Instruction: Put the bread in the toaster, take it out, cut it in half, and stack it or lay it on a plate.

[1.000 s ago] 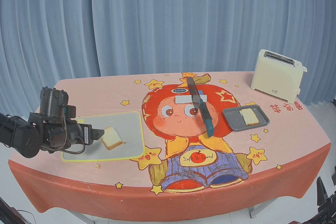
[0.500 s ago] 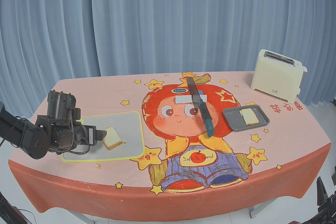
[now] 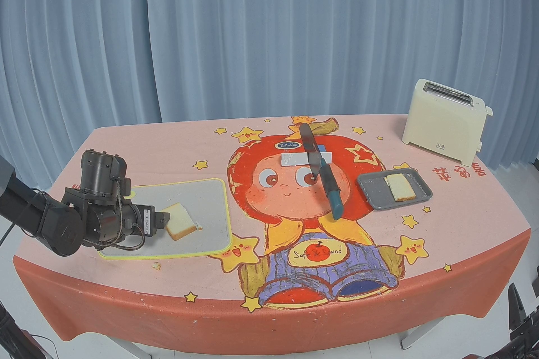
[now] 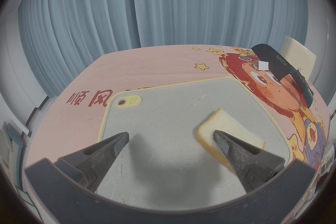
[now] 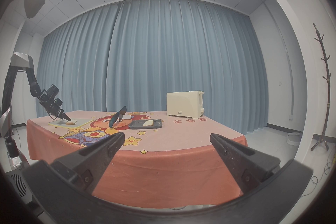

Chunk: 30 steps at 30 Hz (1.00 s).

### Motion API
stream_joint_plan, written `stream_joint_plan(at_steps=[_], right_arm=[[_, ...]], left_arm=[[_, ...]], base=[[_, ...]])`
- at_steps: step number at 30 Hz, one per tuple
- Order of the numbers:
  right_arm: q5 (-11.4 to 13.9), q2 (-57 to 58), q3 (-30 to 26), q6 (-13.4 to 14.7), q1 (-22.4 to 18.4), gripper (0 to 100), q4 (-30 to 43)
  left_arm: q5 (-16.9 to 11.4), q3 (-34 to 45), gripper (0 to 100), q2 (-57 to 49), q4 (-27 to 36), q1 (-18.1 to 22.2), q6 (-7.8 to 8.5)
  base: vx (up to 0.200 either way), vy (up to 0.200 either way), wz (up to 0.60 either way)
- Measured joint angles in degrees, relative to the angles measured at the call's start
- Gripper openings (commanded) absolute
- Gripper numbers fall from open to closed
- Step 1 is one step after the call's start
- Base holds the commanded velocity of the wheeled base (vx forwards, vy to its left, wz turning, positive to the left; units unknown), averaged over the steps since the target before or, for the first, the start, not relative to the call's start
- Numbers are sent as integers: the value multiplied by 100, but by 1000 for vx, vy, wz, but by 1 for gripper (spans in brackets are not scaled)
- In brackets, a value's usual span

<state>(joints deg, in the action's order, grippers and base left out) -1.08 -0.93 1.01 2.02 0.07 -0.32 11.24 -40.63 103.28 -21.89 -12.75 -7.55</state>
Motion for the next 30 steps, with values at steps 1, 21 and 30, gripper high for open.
stream_joint_plan(at_steps=[1, 21, 30], right_arm=[[0, 0, 0, 0, 0, 100, 0], [-4, 0, -2, -2, 0, 100, 0], [-2, 0, -2, -2, -2, 100, 2]], left_arm=[[0, 1, 100, 16, -5, 0, 2], [-27, 17, 0, 77, 9, 0, -28], [-24, -11, 0, 48, 35, 20, -83]], base=[[0, 0, 0], [0, 0, 0], [0, 0, 0]])
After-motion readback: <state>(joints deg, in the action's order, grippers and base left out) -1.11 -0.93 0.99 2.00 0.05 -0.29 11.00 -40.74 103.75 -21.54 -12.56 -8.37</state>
